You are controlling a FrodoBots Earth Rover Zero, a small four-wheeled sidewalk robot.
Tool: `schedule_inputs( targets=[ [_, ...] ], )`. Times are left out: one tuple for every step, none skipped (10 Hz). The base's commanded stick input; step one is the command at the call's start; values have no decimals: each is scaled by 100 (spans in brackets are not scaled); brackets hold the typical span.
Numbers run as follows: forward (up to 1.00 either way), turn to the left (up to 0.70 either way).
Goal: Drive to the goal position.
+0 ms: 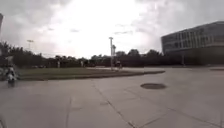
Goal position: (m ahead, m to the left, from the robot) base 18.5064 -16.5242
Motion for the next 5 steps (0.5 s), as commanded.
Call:
schedule_inputs(
  targets=[
    [70,-35],
    [70,-35],
    [70,-35],
    [70,-35],
    [70,-35]
  ],
)
